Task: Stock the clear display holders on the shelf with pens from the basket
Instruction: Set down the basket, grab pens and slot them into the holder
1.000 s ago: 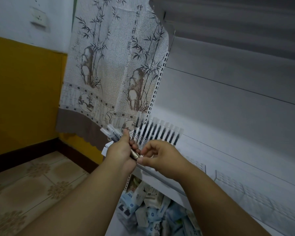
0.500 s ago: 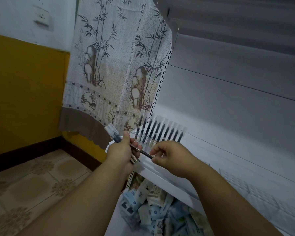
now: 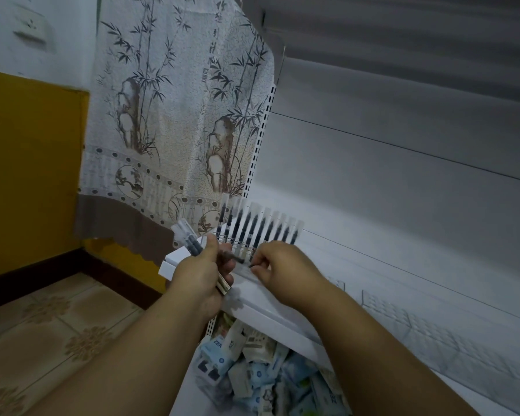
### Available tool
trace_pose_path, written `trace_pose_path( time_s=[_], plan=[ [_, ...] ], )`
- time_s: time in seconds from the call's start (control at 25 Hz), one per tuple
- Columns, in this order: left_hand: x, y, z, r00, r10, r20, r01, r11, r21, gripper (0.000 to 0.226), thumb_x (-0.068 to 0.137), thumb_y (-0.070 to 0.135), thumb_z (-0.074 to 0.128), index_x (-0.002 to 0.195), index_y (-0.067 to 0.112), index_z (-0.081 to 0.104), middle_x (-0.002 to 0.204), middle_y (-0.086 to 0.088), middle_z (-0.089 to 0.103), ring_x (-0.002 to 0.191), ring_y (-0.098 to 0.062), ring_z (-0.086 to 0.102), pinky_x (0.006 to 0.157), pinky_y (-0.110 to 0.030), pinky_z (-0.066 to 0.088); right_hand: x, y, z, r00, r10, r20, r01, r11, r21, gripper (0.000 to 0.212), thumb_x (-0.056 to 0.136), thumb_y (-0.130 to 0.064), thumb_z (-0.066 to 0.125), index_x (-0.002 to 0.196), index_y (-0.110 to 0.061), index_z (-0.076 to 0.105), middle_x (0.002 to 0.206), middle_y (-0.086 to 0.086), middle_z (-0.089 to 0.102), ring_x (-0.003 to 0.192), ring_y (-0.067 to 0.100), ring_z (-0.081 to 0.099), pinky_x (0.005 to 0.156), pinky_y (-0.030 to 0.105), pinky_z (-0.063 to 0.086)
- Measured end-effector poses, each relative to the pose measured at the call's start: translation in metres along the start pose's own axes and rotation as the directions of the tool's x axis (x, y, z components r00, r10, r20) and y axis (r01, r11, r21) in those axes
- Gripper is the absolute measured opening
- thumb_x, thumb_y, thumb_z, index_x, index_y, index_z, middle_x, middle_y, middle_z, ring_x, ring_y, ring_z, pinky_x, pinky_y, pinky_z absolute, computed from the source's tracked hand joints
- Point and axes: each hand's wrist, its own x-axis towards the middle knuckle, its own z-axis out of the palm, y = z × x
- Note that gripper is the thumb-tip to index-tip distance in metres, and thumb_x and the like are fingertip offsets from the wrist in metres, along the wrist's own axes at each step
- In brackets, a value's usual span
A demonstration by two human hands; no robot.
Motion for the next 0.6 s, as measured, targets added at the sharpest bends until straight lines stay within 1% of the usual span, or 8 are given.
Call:
trace_pose_path(
  time_s=[0.08,0.12,0.2,0.28,0.4,0.48,0.52,0.6],
  plan=[
    [-0.001,-0.001,0.001,1.000,-0.003,0.014,0.003,1.000,-0.015,0.044,0.098,0.045,0.047,0.094,0.006,0.067,0.074,-0.001,0.060,0.056,-0.011,0.049,0.041,-0.022,0.042,0.001,0.022,-0.011,0.987,0.127,-0.096,-0.123,0.991,0.044,0.006,0.097,-0.024,0.057,0.092,-0.023,0.060,0.090,-0.006,0.059,0.077,0.011,0.056,0.064,0.028,0.042],
    [-0.001,-0.002,0.001,1.000,-0.006,0.019,0.007,1.000,-0.025,0.043,0.098,0.044,0.047,0.097,0.006,0.067,0.072,0.000,0.058,0.053,-0.010,0.045,0.039,-0.020,0.041,0.002,0.035,-0.016,0.969,0.189,-0.160,-0.175,0.980,0.096,0.006,0.097,-0.024,0.057,0.091,-0.023,0.058,0.089,-0.006,0.060,0.076,0.010,0.056,0.062,0.027,0.041],
    [0.000,-0.003,0.002,0.998,-0.026,0.050,0.029,0.999,-0.046,0.041,0.099,0.042,0.047,0.099,0.007,0.066,0.068,0.001,0.053,0.049,-0.009,0.039,0.038,-0.019,0.039,0.004,0.059,-0.019,0.916,0.312,-0.252,-0.241,0.931,0.275,0.006,0.096,-0.020,0.057,0.090,-0.021,0.057,0.086,-0.002,0.065,0.074,0.014,0.062,0.057,0.021,0.041],
    [0.001,-0.006,0.003,0.995,-0.052,0.085,0.057,0.996,-0.064,0.040,0.099,0.041,0.047,0.101,0.006,0.065,0.063,0.002,0.049,0.045,-0.009,0.035,0.037,-0.020,0.036,0.006,0.073,-0.015,0.867,0.411,-0.281,-0.273,0.864,0.422,0.006,0.093,-0.012,0.058,0.091,-0.017,0.057,0.076,0.002,0.068,0.070,0.014,0.066,0.053,0.018,0.039],
    [0.002,-0.011,0.005,0.992,-0.072,0.102,0.081,0.993,-0.086,0.038,0.098,0.040,0.050,0.100,0.005,0.064,0.055,0.003,0.044,0.039,-0.008,0.033,0.035,-0.019,0.032,0.010,0.083,-0.005,0.822,0.485,-0.297,-0.271,0.793,0.546,0.008,0.088,-0.005,0.062,0.088,-0.012,0.058,0.068,0.001,0.065,0.063,0.015,0.066,0.055,0.024,0.044],
    [0.002,-0.012,0.005,0.989,-0.086,0.121,0.099,0.990,-0.101,0.036,0.098,0.040,0.051,0.098,0.006,0.064,0.055,0.003,0.043,0.039,-0.008,0.031,0.035,-0.019,0.031,0.015,0.086,0.000,0.829,0.487,-0.274,-0.274,0.781,0.561,0.011,0.086,-0.006,0.066,0.083,-0.015,0.059,0.067,0.001,0.063,0.062,0.018,0.066,0.059,0.030,0.052],
    [0.002,-0.012,0.005,0.986,-0.096,0.135,0.111,0.988,-0.104,0.035,0.098,0.040,0.051,0.097,0.007,0.063,0.055,0.003,0.042,0.039,-0.008,0.030,0.035,-0.018,0.030,0.017,0.088,0.003,0.839,0.476,-0.265,-0.284,0.797,0.533,0.014,0.084,-0.007,0.067,0.080,-0.018,0.059,0.067,0.000,0.062,0.064,0.020,0.065,0.062,0.031,0.054],
    [0.001,-0.014,0.005,0.980,-0.114,0.162,0.131,0.986,-0.099,0.035,0.098,0.040,0.051,0.096,0.007,0.063,0.055,0.002,0.042,0.039,-0.008,0.030,0.035,-0.019,0.030,0.018,0.091,0.008,0.863,0.449,-0.231,-0.325,0.844,0.427,0.016,0.082,-0.010,0.068,0.074,-0.020,0.059,0.066,-0.003,0.060,0.064,0.017,0.059,0.063,0.028,0.050]
  ],
)
